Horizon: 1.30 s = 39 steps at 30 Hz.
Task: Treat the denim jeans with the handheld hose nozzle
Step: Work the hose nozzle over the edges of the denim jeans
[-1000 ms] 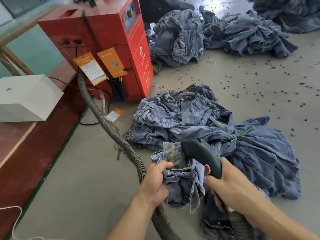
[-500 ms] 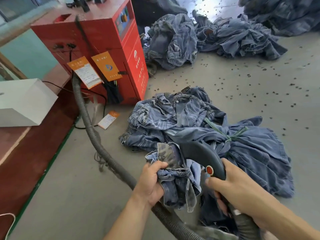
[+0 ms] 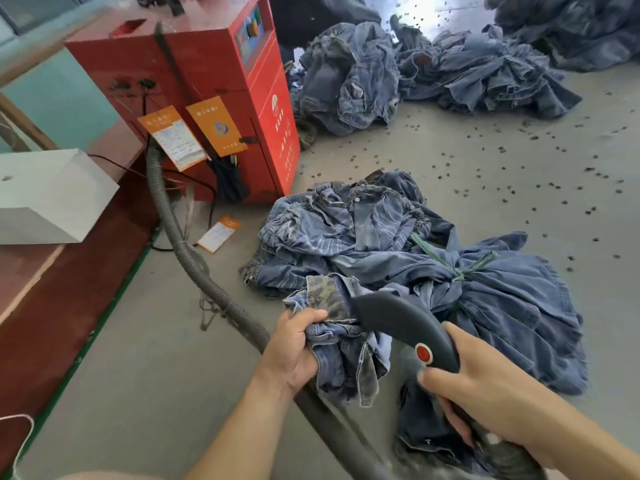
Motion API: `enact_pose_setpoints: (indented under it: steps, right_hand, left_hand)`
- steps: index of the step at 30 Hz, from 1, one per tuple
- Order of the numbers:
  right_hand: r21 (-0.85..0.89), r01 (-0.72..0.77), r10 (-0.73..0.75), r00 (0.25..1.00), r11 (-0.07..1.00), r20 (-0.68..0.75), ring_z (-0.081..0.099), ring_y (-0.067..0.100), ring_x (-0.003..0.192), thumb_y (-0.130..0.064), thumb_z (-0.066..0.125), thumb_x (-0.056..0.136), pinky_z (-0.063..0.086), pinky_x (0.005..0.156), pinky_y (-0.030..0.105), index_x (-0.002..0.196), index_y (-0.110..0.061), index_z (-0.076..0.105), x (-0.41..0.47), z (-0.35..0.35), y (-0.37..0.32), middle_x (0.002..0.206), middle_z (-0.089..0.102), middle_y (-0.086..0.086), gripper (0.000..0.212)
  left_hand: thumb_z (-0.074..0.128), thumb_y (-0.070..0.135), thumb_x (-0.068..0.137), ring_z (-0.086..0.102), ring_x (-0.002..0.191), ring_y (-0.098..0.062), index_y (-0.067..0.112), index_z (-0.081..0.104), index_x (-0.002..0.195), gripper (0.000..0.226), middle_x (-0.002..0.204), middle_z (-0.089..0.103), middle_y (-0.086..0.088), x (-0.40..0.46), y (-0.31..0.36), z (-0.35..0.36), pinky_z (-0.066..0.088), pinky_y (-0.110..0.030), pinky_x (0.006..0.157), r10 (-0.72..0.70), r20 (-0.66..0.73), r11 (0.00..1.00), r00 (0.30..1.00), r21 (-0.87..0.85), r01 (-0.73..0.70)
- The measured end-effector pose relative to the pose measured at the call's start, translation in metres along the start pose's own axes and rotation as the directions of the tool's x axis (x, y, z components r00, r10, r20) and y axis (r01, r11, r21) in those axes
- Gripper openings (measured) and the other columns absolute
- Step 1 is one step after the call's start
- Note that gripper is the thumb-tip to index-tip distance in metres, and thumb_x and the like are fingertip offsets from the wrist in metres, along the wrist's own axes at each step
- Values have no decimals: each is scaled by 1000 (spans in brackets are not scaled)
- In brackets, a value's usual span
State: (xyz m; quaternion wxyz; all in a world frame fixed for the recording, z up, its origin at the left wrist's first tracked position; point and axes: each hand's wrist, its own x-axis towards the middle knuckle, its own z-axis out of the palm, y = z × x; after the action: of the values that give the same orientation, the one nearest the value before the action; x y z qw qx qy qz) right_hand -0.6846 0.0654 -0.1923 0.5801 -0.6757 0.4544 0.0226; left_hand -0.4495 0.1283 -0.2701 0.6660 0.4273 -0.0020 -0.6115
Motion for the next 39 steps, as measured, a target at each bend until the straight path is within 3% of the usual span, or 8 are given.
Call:
enact_pose_setpoints:
  steps: [3,10,13,16,23,28,34,39]
  right_hand:
    - [-24,-18,20,998,1000,63,53,27,43,-36,61,90,44,48,32,103,-18,48,1,0,-3,64,65,24,25]
    - [142,108,-68,963,984,-259,54,29,43,-17,65,95,47,44,34,96,-26,50,11,-15,-3,58,63,20,17]
    - [79,47,-38,992,996,-121,57,26,43,-30,65,86,47,45,31,85,-35,49,-1,-15,-4,59,65,17,17]
    - [56,-18,17,1000,998,19,55,27,43,-31,62,85,46,50,35,95,-25,48,7,1,-7,63,65,24,18]
    - [302,14,41,984,953,-175,50,30,49,-10,64,94,47,46,36,105,-13,50,25,-21,1,61,59,20,18]
    - [120,-17,14,1000,993,22,53,29,45,-32,63,86,46,46,33,92,-25,50,11,-10,-4,63,64,18,15]
    - [249,-3,45,985,969,-165,50,30,50,-8,62,95,45,46,35,101,-9,47,35,-17,1,62,58,20,16]
    - [133,-25,32,998,991,-50,54,27,43,-29,61,86,46,47,32,93,-24,48,7,-10,10,59,62,15,16]
  left_hand:
    - [55,-11,82,70,96,-47,-18,60,118,37,115,63,-41,-2,-5,2,61,-57,84,-24,-3,999,1000,24,24]
    - [45,-22,91,70,101,-50,-7,61,125,40,118,68,-35,-11,-22,0,61,-60,83,-93,17,972,995,219,87]
    - [41,-24,89,70,101,-52,-3,70,113,43,115,69,-36,-8,-22,-1,60,-60,82,-68,-6,980,998,187,68]
    - [39,-25,88,66,107,-57,-3,73,109,45,118,66,-40,-10,-24,-2,56,-67,88,-77,34,983,996,172,70]
    - [34,-27,86,70,100,-54,-6,63,120,50,113,70,-36,-8,-24,-10,61,-58,74,-75,5,979,997,192,73]
    - [42,-22,79,64,106,-60,-11,59,122,48,113,65,-39,-3,-22,-9,55,-71,86,-81,-18,961,997,264,83]
    - [40,-19,72,73,93,-49,-1,74,105,51,106,73,-31,-7,-34,-10,61,-53,68,-128,2,943,992,311,121]
    - [39,-18,66,70,101,-52,-7,73,104,52,109,71,-32,6,-24,-17,58,-62,80,-78,5,969,997,237,74]
